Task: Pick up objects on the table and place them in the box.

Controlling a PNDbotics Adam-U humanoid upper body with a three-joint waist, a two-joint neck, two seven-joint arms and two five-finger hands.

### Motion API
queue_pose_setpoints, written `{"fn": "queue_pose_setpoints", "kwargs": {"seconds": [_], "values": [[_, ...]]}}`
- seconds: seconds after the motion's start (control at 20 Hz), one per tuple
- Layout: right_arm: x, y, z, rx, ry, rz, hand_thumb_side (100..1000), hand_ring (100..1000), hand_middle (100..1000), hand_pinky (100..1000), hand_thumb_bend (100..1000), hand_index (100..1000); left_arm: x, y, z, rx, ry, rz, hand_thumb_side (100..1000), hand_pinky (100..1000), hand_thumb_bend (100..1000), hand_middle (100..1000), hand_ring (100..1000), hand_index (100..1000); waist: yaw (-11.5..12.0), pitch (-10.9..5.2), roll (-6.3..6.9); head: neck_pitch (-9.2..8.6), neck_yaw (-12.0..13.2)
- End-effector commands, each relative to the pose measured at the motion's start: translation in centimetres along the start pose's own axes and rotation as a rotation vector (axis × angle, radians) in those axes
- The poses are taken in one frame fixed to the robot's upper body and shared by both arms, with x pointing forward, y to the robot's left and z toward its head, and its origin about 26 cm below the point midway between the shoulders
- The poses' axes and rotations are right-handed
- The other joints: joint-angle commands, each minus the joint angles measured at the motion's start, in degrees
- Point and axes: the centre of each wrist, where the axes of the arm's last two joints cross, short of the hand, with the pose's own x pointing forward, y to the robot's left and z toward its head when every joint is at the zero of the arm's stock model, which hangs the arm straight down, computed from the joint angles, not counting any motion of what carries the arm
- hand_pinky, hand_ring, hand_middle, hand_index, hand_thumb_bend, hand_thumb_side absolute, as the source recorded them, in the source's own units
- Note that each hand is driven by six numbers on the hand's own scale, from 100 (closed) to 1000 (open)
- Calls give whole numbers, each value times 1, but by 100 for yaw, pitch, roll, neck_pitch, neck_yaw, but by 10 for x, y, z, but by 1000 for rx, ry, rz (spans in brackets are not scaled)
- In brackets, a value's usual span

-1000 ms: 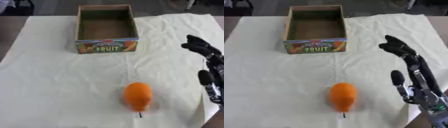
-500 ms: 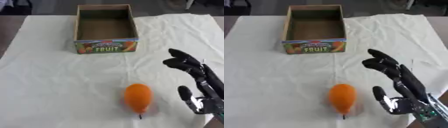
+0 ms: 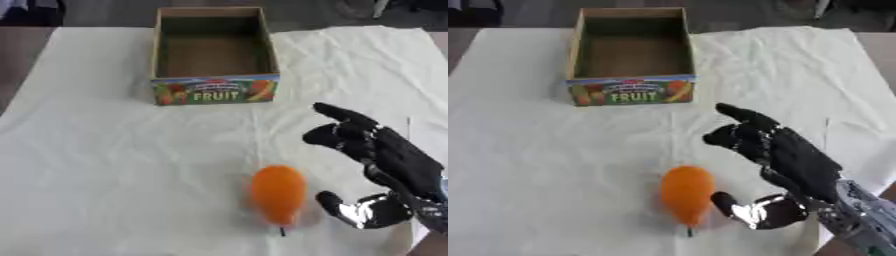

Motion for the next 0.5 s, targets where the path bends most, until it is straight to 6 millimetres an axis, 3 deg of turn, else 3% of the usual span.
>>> {"fn": "queue_pose_setpoints", "kwargs": {"seconds": [0.05, 0.25, 0.3, 0.5], "values": [[1, -8, -5, 80, -23, 61, 1000, 1000, 705, 919, 315, 939, 7, 0, -5, -13, -31, -2, 683, 321, 100, 639, 384, 715, 6, -75, -8, 62, -26], [3, -8, -11, 145, 1, 30, 993, 1000, 680, 946, 437, 969, 7, 0, -5, -18, -29, 1, 682, 320, 100, 639, 384, 714, 21, -76, -18, 58, -43], [3, -9, -12, 153, 18, 20, 957, 1000, 676, 951, 471, 978, 7, 0, -5, -19, -29, 1, 683, 320, 100, 639, 384, 714, 26, -75, -20, 52, -48], [3, -11, -20, 192, 88, -31, 900, 1000, 686, 971, 527, 1000, 7, -1, -4, -23, -22, 4, 684, 320, 100, 639, 384, 714, 44, -69, -27, 41, -60]]}}
